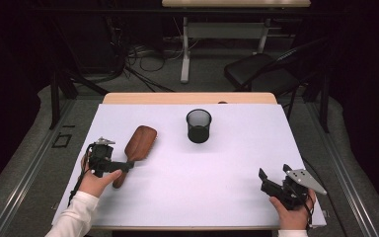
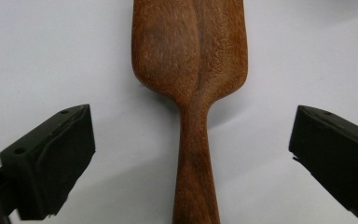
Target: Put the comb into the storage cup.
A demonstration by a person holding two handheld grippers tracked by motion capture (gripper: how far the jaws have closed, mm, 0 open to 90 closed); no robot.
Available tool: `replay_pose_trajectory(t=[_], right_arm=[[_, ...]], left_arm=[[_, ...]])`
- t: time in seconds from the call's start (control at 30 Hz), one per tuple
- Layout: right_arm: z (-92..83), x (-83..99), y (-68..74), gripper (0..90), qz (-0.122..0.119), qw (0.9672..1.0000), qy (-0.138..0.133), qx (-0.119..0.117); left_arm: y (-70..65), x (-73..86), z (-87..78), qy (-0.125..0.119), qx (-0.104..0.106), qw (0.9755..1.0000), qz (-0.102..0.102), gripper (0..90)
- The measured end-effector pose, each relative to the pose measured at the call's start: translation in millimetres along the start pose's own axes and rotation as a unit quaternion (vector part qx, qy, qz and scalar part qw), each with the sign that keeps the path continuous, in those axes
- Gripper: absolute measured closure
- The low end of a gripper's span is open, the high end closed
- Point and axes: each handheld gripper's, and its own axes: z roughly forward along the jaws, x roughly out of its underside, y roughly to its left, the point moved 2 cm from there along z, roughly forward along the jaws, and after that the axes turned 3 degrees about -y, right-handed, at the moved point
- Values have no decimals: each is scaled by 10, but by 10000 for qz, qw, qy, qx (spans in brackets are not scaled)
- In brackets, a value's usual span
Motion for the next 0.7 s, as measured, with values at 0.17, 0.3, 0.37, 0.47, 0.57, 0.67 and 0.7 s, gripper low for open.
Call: replay_pose_trajectory(t=[0.17, 0.3, 0.37, 0.47, 0.57, 0.67, 0.7], right_arm=[[-3, 1, 1, 137, 3, 10000, 41, -3], [4, 4, 4, 137, 14, 10000, 11, 2], [4, 4, 3, 137, 19, 10000, 14, 3], [7, 6, 2, 138, 28, 10000, 21, 4], [7, 7, 1, 137, 25, 10000, 30, 3], [7, 7, 0, 137, 30, 10000, 32, 3], [8, 7, -2, 137, 27, 10000, 33, 4]], left_arm=[[31, -58, 3, 43, 42, 10000, -65, 5], [39, -93, 8, 146, 47, 9999, 50, 5], [36, -110, 10, 208, 22, 9997, 91, 5], [34, -137, 15, 248, 30, 9995, 168, 5], [20, -157, 38, 327, 53, 9993, 194, 5], [3, -170, 65, 441, 52, 9987, 266, 5], [-5, -175, 76, 456, 39, 9986, 259, 6]])
